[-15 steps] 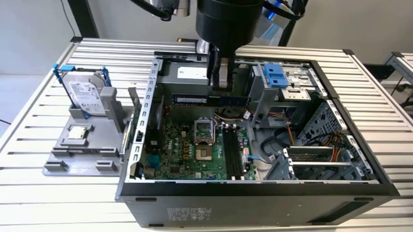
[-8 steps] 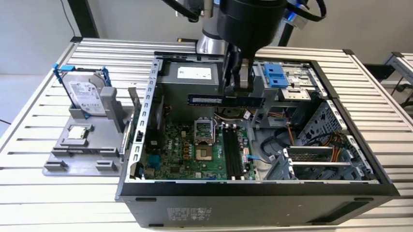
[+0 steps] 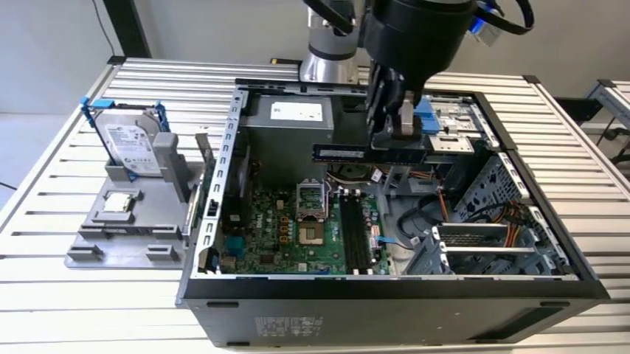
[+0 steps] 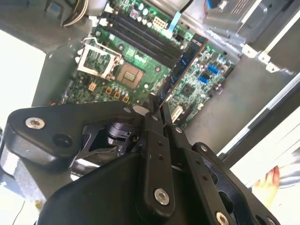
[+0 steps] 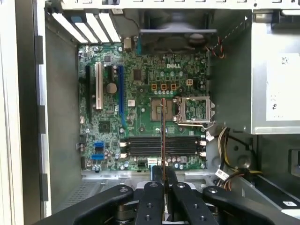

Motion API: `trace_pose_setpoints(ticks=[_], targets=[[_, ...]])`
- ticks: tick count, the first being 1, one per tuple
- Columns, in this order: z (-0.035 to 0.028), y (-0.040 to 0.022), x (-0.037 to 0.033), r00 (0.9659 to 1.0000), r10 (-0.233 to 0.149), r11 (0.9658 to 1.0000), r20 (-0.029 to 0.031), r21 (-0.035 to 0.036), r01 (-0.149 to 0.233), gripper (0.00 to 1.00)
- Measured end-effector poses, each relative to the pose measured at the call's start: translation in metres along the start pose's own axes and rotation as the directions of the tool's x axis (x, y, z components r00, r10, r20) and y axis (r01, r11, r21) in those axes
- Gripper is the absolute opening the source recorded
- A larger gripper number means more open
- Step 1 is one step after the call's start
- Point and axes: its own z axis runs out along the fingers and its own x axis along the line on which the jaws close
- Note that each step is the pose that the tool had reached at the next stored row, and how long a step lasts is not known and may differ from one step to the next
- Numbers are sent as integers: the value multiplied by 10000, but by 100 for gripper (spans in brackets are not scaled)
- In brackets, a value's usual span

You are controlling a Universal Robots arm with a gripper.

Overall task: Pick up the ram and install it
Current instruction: 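Pick up the ram and move it above insertion slot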

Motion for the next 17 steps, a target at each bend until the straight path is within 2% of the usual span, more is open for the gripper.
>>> trace_pose_setpoints(ticks=[2, 5, 10, 13, 15, 17], targets=[[-2, -53, -2, 10000, 0, 10000, -2, -1, 0, 0], [-2, -69, -18, 10000, 2, 10000, -1, 0, -2, 0], [1, -62, -201, 10000, 0, 10000, -1, 0, 0, 0], [2, -58, -285, 10000, 1, 10000, -1, 0, -1, 0], [2, -56, -330, 10000, 1, 10000, -1, 0, -1, 0], [3, -58, -334, 10000, -1, 10000, 0, 0, 1, 0]])
